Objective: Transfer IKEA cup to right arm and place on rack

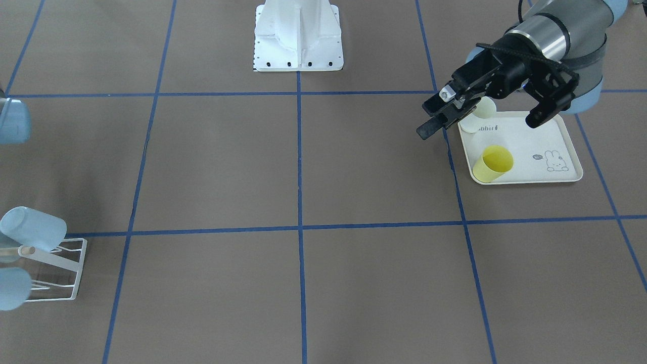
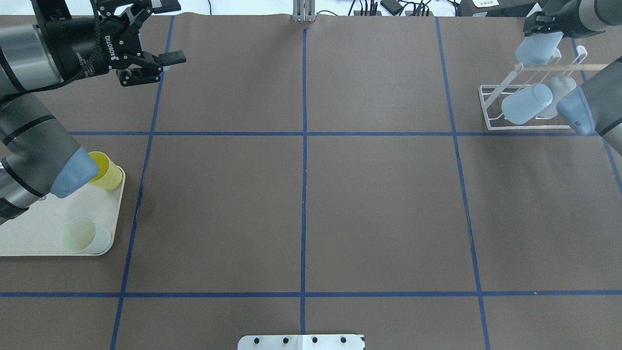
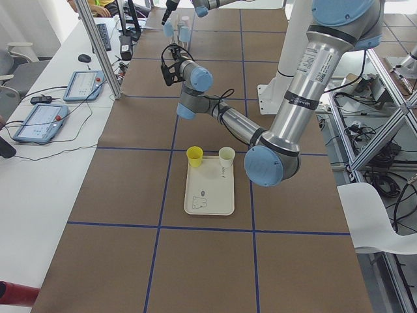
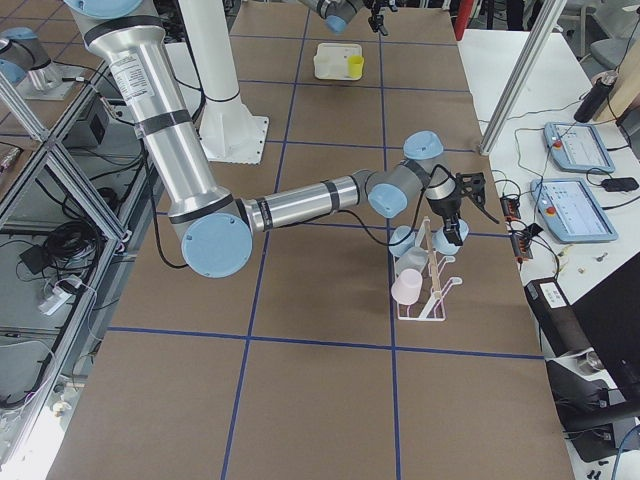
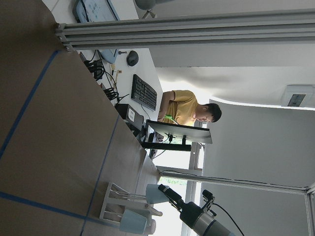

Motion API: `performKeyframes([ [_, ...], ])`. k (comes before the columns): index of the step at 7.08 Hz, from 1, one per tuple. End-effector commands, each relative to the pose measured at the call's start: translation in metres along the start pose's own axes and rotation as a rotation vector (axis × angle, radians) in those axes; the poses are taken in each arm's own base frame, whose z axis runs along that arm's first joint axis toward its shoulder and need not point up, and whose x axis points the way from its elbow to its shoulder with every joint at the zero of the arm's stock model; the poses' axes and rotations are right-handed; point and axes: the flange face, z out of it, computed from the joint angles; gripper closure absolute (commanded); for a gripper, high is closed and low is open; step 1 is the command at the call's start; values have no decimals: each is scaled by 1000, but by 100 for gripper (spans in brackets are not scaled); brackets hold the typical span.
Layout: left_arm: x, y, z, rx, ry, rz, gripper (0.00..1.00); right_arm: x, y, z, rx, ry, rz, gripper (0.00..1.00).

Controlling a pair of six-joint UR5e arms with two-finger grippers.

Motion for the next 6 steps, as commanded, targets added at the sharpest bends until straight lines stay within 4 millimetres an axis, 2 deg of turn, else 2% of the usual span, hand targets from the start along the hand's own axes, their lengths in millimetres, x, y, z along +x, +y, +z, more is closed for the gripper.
performKeyframes([
  [1, -8, -3, -5, 6, -18, 7, 1, 3, 10, 8, 11, -30, 4, 0],
  [2, -23, -7, -15, 11, -52, 92, 1, 0, 9, 5, 16, -38, 2, 0],
  [3, -44, -17, -39, 7, -115, 215, 1, -7, 5, -2, 26, -52, -2, 0],
  [4, -69, -31, -81, 21, -187, 357, 1, -24, 3, -18, 7, -103, -9, 0],
  [5, -96, -36, -129, 41, -267, 481, 1, -30, 3, -35, -19, -160, -8, 0],
  [6, -110, -41, -151, 64, -407, 587, 1, -36, 4, -49, -11, -181, 28, 0],
])
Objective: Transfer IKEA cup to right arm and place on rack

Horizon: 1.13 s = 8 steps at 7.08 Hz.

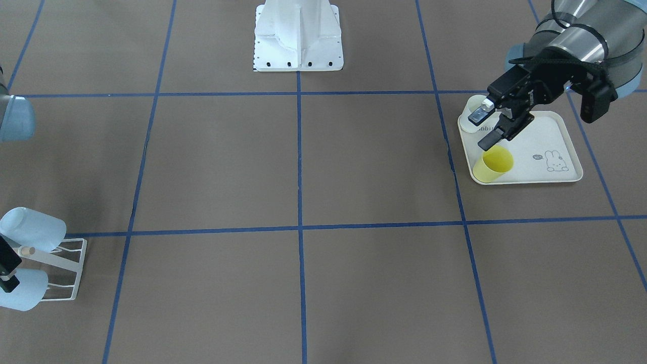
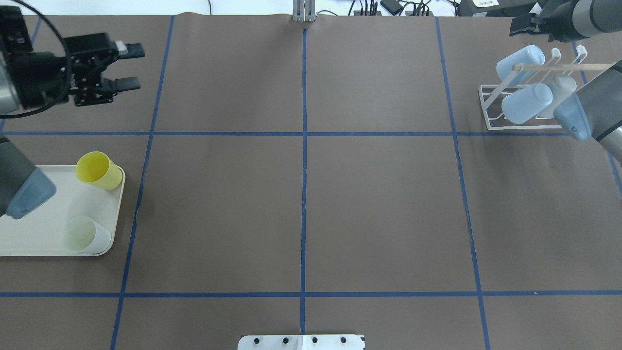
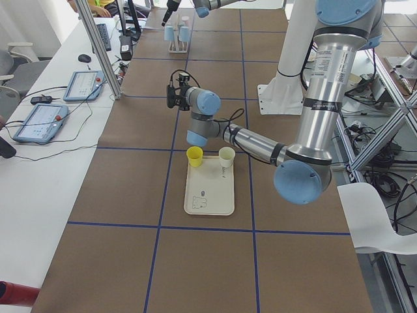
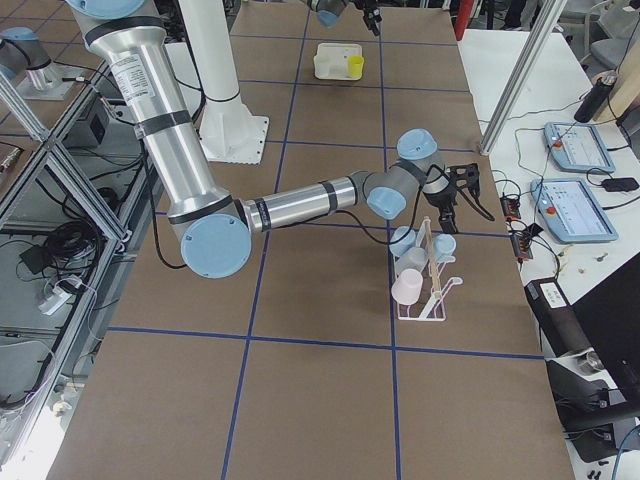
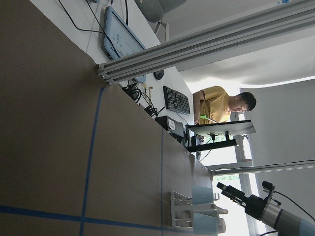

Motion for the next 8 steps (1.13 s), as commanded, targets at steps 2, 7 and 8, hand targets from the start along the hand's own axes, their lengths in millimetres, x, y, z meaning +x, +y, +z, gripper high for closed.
performKeyframes([
  [2, -62, 23, -78, -79, -452, 315, 1, -30, 0, -43, -8, -31, 65, 0],
  [7, -117, 133, -64, -328, -606, 94, 1, -55, 3, -80, -3, -46, 89, 0],
  [8, -129, 138, -76, -334, -636, 98, 1, -54, 4, -78, -6, -44, 90, 0],
])
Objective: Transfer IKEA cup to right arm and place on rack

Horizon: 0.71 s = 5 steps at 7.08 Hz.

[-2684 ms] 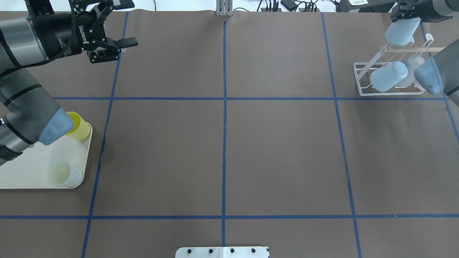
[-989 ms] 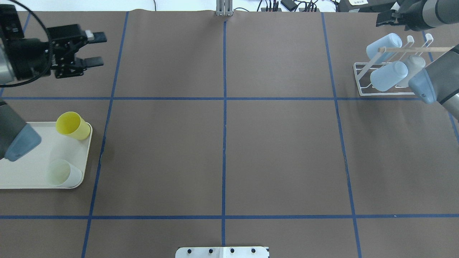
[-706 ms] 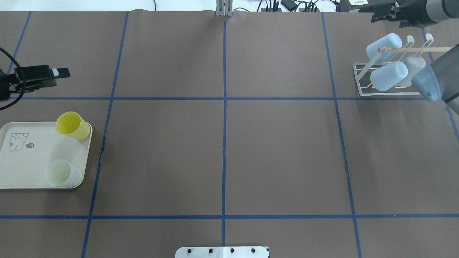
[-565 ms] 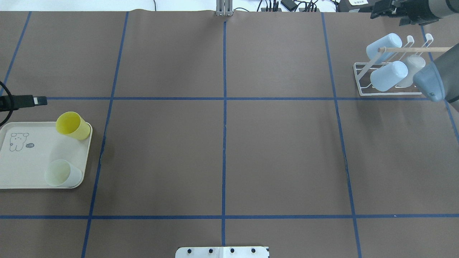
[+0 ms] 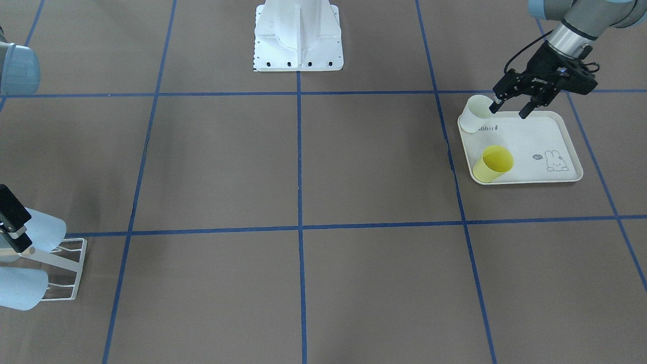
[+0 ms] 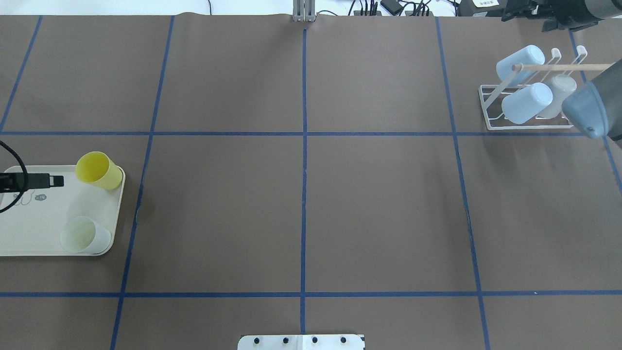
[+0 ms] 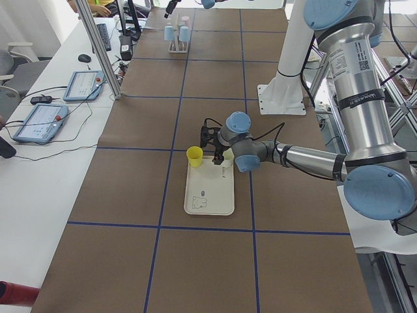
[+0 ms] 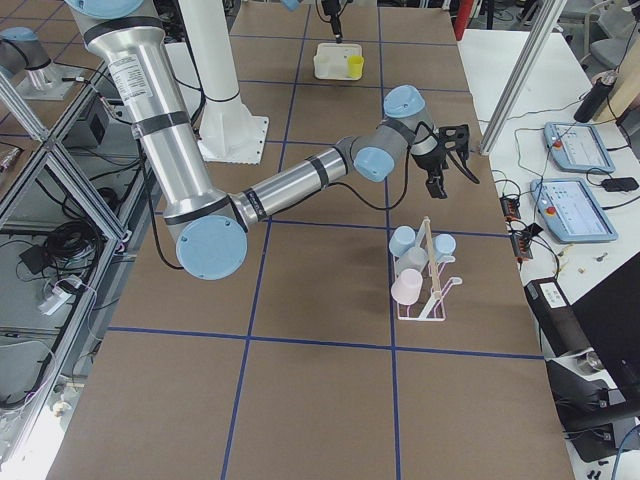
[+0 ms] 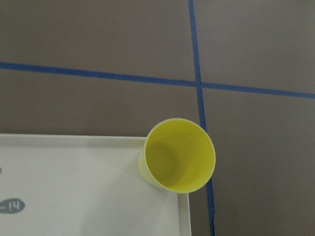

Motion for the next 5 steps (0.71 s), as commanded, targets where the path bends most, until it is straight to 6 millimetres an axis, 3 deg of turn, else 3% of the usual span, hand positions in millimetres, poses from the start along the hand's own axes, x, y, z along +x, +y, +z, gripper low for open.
performKeyframes([
  [1, -6, 23, 12, -38, -32, -18, 1, -1, 2, 0, -2, 1, 4, 0],
  [3, -8, 30, 20, -60, -41, -11, 2, -4, 7, 4, -13, 0, -2, 0],
  [5, -11, 37, 27, -82, -50, -5, 19, -6, 7, 4, -13, -3, -1, 0],
])
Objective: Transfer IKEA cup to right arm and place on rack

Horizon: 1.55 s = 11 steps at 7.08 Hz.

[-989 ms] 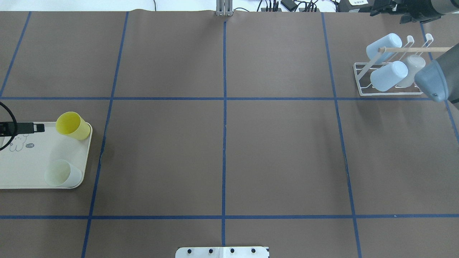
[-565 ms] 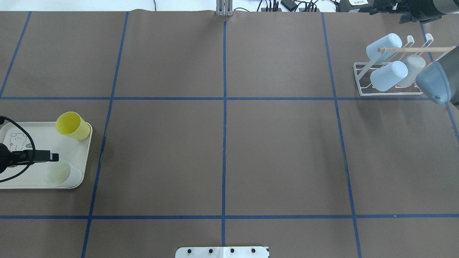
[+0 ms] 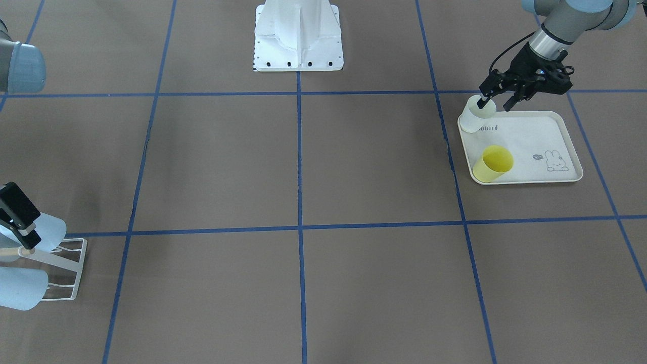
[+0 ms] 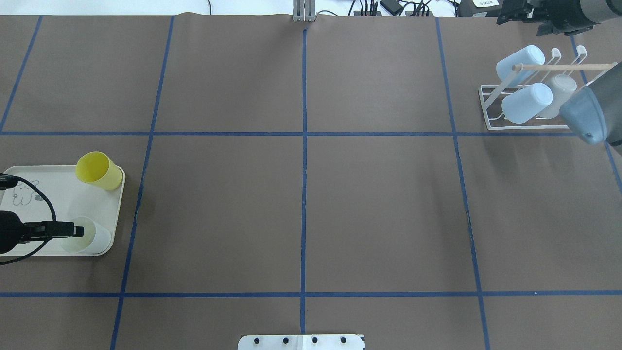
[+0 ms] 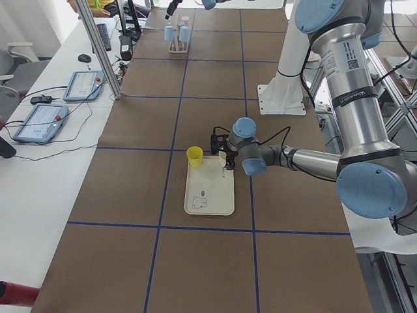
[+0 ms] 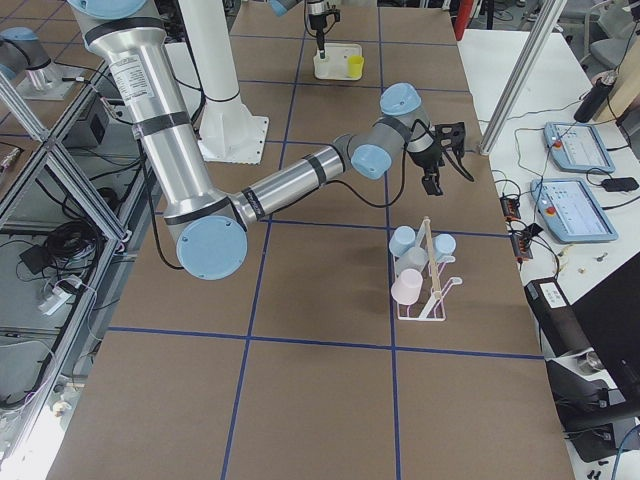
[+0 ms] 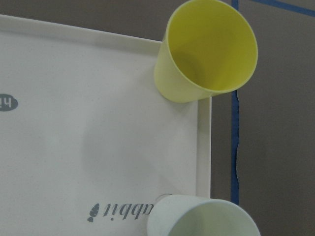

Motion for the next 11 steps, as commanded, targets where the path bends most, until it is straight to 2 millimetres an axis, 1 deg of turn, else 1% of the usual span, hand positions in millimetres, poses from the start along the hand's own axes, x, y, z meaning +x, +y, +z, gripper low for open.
performKeyframes([
  [1, -7, 2, 9, -13, -17, -3, 25, -1, 1, -2, 0, -3, 0, 0],
  [2, -8, 3, 11, -16, -18, -3, 32, -1, 1, -1, 0, -3, 0, 0],
  [3, -7, 3, 11, -16, -18, -6, 71, -1, 1, -1, -1, -1, 0, 0],
  [4, -8, 3, 12, -19, -22, -8, 100, -2, 0, -1, 1, -4, -1, 0],
  [6, -13, 2, 15, -22, -29, -13, 100, -3, 0, -2, 2, -5, -2, 0],
  [7, -15, 4, 7, -36, -23, -19, 100, -3, 0, -2, 1, -4, -1, 0],
  [8, -17, -5, -11, -14, -10, -41, 100, -3, 0, -2, 2, -5, -2, 0],
  [9, -24, -19, -41, 21, 10, -76, 100, -5, 0, -3, 4, -9, -3, 0],
  [10, -19, -31, -68, 44, 55, -32, 100, -5, 0, -5, 5, -11, -5, 0],
  [11, -16, -44, -91, 44, 96, -15, 100, -5, 1, -6, 5, -11, -5, 0],
])
